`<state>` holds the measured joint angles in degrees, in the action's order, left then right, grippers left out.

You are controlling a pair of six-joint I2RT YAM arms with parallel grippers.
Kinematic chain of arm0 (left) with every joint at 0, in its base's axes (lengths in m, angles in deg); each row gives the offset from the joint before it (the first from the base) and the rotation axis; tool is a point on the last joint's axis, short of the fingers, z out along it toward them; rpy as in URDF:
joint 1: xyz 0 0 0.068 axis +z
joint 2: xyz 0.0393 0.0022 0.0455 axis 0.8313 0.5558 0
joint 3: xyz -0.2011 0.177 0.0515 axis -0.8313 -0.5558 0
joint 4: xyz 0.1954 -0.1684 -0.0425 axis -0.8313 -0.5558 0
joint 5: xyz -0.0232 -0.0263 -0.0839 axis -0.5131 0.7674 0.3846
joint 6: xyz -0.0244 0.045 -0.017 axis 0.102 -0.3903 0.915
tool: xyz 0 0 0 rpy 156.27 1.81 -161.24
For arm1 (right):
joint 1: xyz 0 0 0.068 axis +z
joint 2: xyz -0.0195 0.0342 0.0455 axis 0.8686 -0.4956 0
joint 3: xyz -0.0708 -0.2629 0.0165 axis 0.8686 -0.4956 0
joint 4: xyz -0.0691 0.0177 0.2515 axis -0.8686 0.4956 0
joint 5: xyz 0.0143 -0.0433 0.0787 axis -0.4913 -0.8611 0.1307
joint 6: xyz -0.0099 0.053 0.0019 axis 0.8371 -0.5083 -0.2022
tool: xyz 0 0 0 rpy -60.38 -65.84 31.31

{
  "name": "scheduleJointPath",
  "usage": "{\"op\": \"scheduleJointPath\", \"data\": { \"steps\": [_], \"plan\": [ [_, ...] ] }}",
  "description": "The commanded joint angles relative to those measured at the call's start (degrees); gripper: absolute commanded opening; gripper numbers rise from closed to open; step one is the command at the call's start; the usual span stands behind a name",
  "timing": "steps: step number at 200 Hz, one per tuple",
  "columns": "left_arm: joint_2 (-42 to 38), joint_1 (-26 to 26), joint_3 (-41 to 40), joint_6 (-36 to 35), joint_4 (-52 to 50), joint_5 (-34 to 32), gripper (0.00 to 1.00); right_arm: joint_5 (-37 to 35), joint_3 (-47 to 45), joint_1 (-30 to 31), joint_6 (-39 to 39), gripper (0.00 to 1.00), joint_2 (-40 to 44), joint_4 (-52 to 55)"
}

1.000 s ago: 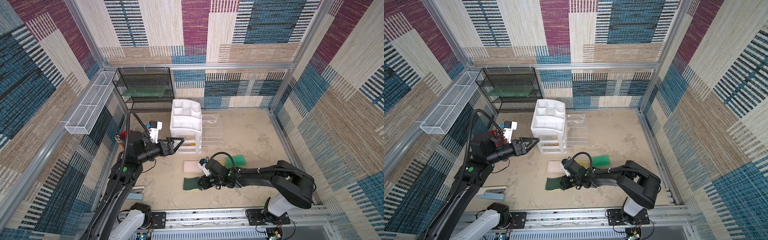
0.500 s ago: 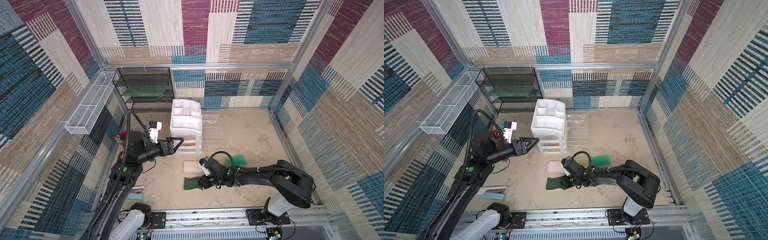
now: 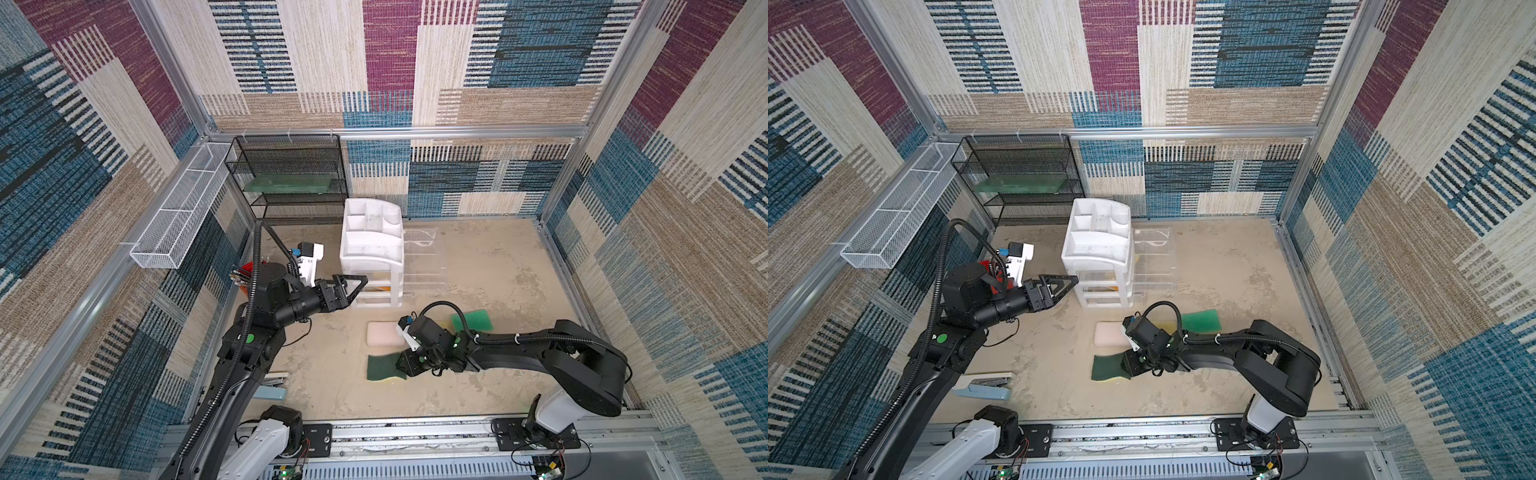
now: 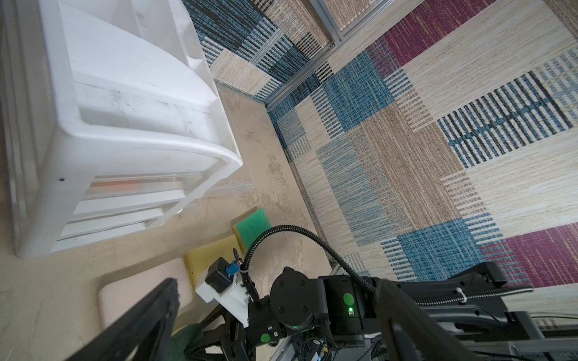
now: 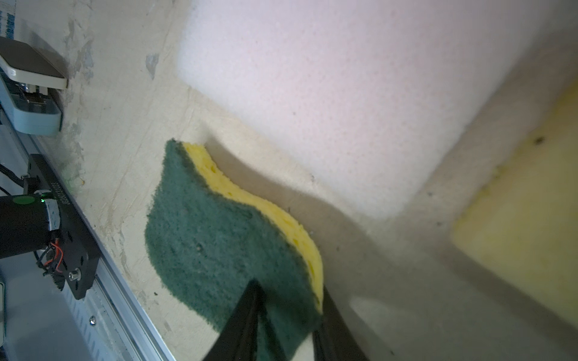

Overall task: Take the sponge out of the drawer
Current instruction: Place the sponge at the center of the board.

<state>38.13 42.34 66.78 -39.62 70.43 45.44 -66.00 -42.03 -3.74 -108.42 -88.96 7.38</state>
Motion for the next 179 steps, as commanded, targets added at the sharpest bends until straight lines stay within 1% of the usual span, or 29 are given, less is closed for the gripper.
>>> {"op": "scheduleJointPath", "data": {
  "steps": [1, 15, 64, 82, 118, 134, 162, 179],
  "plan": [
    [-0.1, 0.0, -0.1, -1.2, 0.3, 0.2, 1.00, -2.0, 0.3, 0.1, 0.7, 0.35, -0.1, 2.4],
    [-0.2, 0.0, 0.0, -1.2, 0.4, 0.3, 1.00, -2.4, 0.3, 0.1, 0.7, 0.38, 0.2, 2.7],
    [-0.2, 0.1, 0.0, -1.2, 0.3, 0.2, 1.00, -3.5, 0.5, 0.1, 0.7, 0.44, 1.0, 3.6],
    [-0.2, 0.1, -0.1, -1.2, 0.4, 0.3, 1.00, -3.5, 0.5, 0.2, 0.8, 0.48, 1.3, 3.5],
    [-0.2, 0.1, -0.1, -1.3, 0.5, 0.4, 1.00, -3.6, 0.5, 0.2, 0.6, 0.51, 2.2, 3.6],
    [-0.2, 0.1, 0.0, -1.3, 0.4, 0.4, 1.00, -3.7, 0.4, 0.2, 0.6, 0.55, 3.0, 3.6],
    [-0.2, 0.1, -0.1, -1.3, 0.4, 0.2, 1.00, -4.0, 0.3, 0.3, 0.8, 0.56, 4.8, 3.5],
    [-0.1, 0.1, 0.0, -1.4, 0.1, 0.0, 1.00, -5.5, 0.0, 0.4, 0.9, 0.56, 7.2, 3.0]
  ]
}}
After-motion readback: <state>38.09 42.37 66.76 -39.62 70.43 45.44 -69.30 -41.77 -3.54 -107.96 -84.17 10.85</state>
